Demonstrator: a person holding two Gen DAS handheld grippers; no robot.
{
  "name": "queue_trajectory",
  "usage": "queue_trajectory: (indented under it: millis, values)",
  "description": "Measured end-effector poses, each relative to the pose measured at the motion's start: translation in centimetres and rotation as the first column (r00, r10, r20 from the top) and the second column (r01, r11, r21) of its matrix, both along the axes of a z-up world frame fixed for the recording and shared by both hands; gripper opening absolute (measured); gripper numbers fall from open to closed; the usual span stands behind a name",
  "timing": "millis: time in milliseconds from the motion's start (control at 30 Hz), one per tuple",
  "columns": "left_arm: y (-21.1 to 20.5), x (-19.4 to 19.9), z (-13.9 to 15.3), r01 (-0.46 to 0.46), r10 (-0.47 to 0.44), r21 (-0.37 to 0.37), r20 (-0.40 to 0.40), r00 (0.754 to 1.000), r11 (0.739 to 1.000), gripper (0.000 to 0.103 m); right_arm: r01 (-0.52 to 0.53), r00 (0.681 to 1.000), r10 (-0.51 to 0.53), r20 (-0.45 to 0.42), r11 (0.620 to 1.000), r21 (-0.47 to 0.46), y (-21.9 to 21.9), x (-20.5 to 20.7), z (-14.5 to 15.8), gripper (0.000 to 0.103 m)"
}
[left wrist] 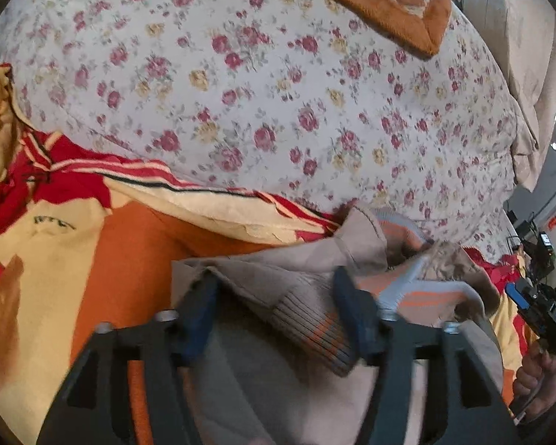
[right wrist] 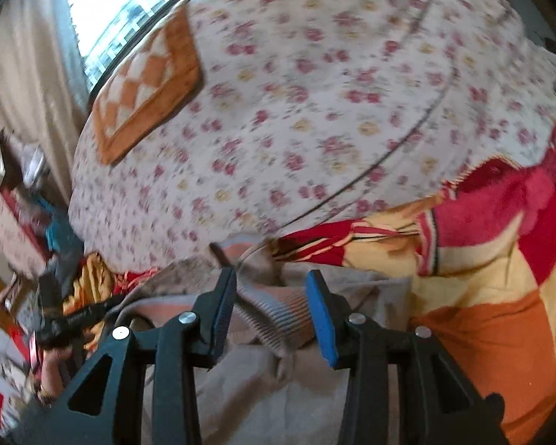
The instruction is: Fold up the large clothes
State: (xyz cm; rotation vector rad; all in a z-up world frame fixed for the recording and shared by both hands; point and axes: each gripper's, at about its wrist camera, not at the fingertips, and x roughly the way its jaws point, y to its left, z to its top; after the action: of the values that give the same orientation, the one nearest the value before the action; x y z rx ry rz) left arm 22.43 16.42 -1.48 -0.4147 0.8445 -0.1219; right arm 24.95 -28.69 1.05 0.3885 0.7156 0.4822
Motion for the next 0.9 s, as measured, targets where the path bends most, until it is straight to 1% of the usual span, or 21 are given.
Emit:
queue_trajectory:
  millis: [33, 67, 100, 167, 200, 267, 333, 367, 400, 467, 533, 600, 667, 733, 767, 800, 833, 867, 900]
  values:
    - [-0.2, 0.1, -0.2, 0.011, -0.011, 0.001, -0.009, 1.000, 1.000, 0.071, -0.008, 1.000, 0.008, 0.000, 1.000, -0.003, 0.2, -0.1, -0.1, 0.042]
    - [-0.5, 0.1, -0.3, 0.018, -0.017, 0.018, -0.013, 1.000, 1.000, 0.082, -0.014, 1.000, 0.014, -0.002, 1.000, -0.007, 0.4, -0.1, -0.1, 0.042]
    - [-0.8, 0.1, -0.3, 0.018, -0.018, 0.041, -0.008, 1.000, 0.999, 0.087, -0.015, 1.000, 0.015, -0.005, 1.000, -0.012, 0.5, -0.1, -0.2, 0.042]
    - [-1.1, -0.1, 0.0, 0.025, -0.025, 0.062, 0.009, 1.000, 0.998, 0.090, -0.015, 1.000, 0.015, -0.013, 1.000, -0.013, 0.5, -0.1, -0.3, 0.042]
    - [-1.1, -0.2, 0.2, 0.022, -0.023, 0.065, 0.020, 1.000, 0.998, 0.093, -0.013, 1.000, 0.013, -0.016, 1.000, -0.014, 0.5, 0.0, -0.4, 0.042]
    - [-0.7, -0.4, 0.6, -0.001, -0.002, 0.054, 0.048, 0.999, 0.999, 0.094, -0.004, 1.000, 0.004, -0.020, 1.000, -0.016, 0.4, 0.1, -0.5, 0.042]
    - [0.5, -0.6, 0.8, -0.032, 0.033, -0.011, 0.069, 0.997, 0.999, 0.094, 0.001, 1.000, -0.002, -0.025, 1.000, -0.014, 0.2, 0.1, -0.6, 0.042]
    - [1.3, -0.8, 1.0, -0.062, 0.065, -0.039, 0.080, 0.995, 0.997, 0.094, 0.003, 1.000, -0.003, -0.025, 1.000, -0.014, 0.2, 0.1, -0.6, 0.042]
    - [1.9, -1.1, 1.2, -0.100, 0.104, -0.045, 0.098, 0.990, 0.994, 0.094, 0.003, 1.000, -0.003, -0.023, 1.000, -0.015, 0.2, 0.1, -0.6, 0.042]
    - [3.2, -2.0, 1.8, -0.188, 0.189, -0.019, 0.136, 0.972, 0.982, 0.094, 0.004, 1.000, -0.004, -0.020, 1.000, -0.018, 0.3, 0.0, -0.5, 0.042]
    - [3.6, -2.6, 2.3, -0.247, 0.239, 0.031, 0.152, 0.959, 0.969, 0.094, 0.002, 1.000, -0.002, -0.014, 1.000, -0.022, 0.3, 0.0, -0.4, 0.042]
    - [2.9, -2.8, 2.8, -0.238, 0.223, 0.072, 0.162, 0.961, 0.969, 0.094, 0.008, 1.000, -0.008, -0.002, 0.999, -0.033, 0.4, -0.2, -0.1, 0.042]
    - [1.6, -2.9, 3.7, -0.208, 0.186, 0.101, 0.196, 0.963, 0.973, 0.094, 0.021, 0.999, -0.019, 0.032, 0.999, -0.046, 0.6, -0.5, 0.6, 0.042]
    - [-0.9, -2.9, 5.0, -0.163, 0.126, 0.156, 0.228, 0.965, 0.974, 0.094, 0.031, 0.997, -0.026, 0.068, 0.998, -0.060, 1.1, -0.6, 1.6, 0.042]
    - [-2.3, -2.6, 5.5, -0.140, 0.094, 0.187, 0.233, 0.968, 0.972, 0.094, 0.032, 0.997, -0.026, 0.075, 0.997, -0.068, 1.3, -0.4, 1.9, 0.039]
    - [-3.8, -2.0, 5.8, -0.111, 0.061, 0.227, 0.214, 0.975, 0.968, 0.094, 0.027, 0.998, -0.021, 0.060, 0.994, -0.104, 2.1, 0.4, 2.4, 0.026]
    - [-4.8, -1.3, 5.8, -0.085, 0.039, 0.249, 0.186, 0.982, 0.965, 0.094, 0.021, 0.999, -0.017, 0.032, 0.991, -0.130, 2.8, 1.2, 2.6, 0.020]
    - [-5.8, -0.4, 5.4, -0.055, 0.016, 0.269, 0.148, 0.989, 0.962, 0.091, 0.007, 1.000, -0.008, -0.009, 0.988, -0.153, 3.7, 2.0, 2.5, 0.017]
    - [-6.6, 0.7, 4.7, -0.032, 0.001, 0.295, 0.104, 0.995, 0.955, 0.082, -0.018, 0.998, 0.008, -0.057, 0.982, -0.185, 4.6, 2.8, 2.1, 0.015]
